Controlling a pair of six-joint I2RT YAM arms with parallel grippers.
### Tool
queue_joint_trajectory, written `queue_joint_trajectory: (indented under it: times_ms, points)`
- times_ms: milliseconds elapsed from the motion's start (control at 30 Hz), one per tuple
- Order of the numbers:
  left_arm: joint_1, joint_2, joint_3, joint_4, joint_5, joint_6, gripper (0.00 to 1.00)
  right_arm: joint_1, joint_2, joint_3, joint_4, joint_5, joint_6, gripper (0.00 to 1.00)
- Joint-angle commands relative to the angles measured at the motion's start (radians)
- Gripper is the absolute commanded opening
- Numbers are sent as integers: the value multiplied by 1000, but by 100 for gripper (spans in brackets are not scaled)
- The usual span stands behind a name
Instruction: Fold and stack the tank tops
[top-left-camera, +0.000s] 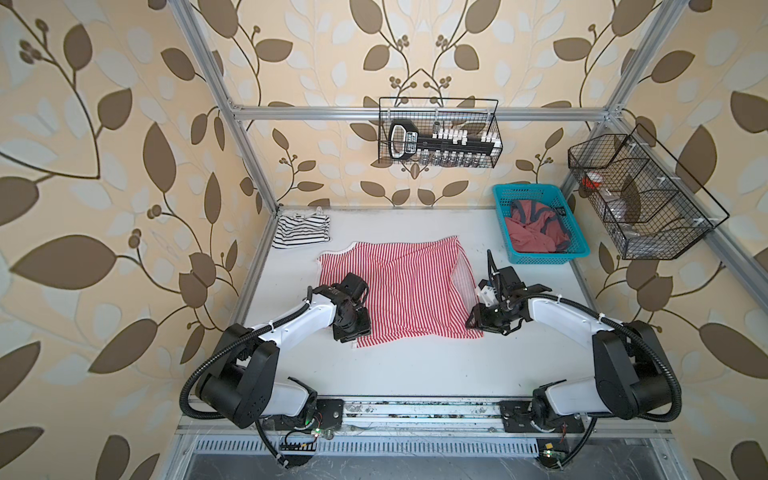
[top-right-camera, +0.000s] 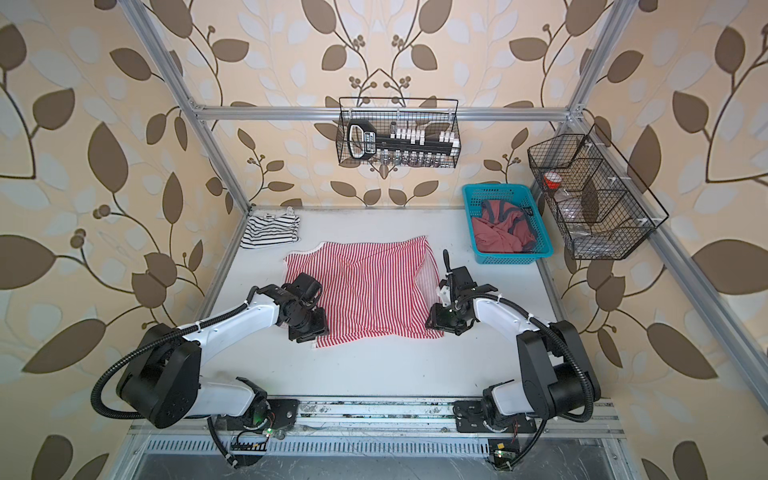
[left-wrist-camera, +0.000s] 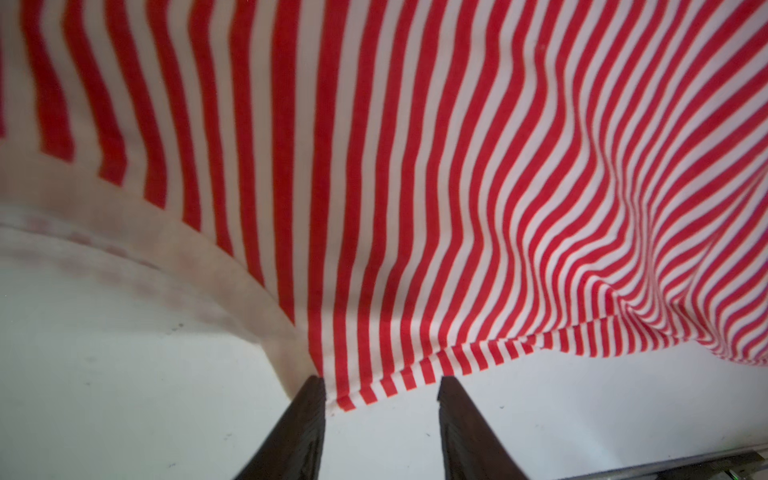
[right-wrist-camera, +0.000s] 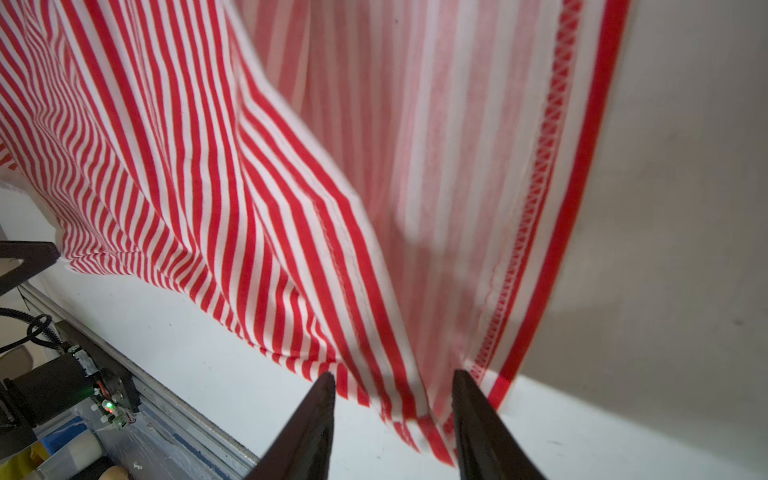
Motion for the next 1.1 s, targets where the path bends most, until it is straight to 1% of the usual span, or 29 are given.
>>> queue_joint_trajectory:
  times_ms: [0,33,67,133,167,200,233,333,500,700,900,1067]
  points:
    - [-12,8,-7,-26,-37,-14,45,-1,17,13,15,-22,-14,43]
    - [-12,20,-9,-28,-47,-17,44,0,16,15,18,-23,-12,39]
    - [-12,30,-7,-33,-58,-21,43,0,15,13,17,-25,-10,31]
    - [-12,51,-9,-38,-76,-26,40,0,7,12,14,-23,-6,13]
    - [-12,61,-10,-39,-88,-30,40,-2,-1,8,7,-17,-4,6]
    - [-12,61,-11,-40,-103,-35,38,-1,-10,3,2,-8,0,2]
    - [-12,100,-15,-40,-118,-42,37,-1,-23,-2,-3,4,5,0]
    - [-12,139,-32,-25,-149,-61,34,-2,-74,-25,-15,48,35,0]
    - [-12,207,-59,-1,-182,-74,34,-7,-183,-66,-45,145,123,0]
    - [-12,261,-61,6,-211,-61,34,-4,-309,-111,-118,297,243,0]
    - [-12,223,-47,-46,-258,-39,34,-5,-403,-149,-200,405,303,0]
    - [-13,172,-40,-88,-259,-27,34,4,-377,-158,-235,406,288,0]
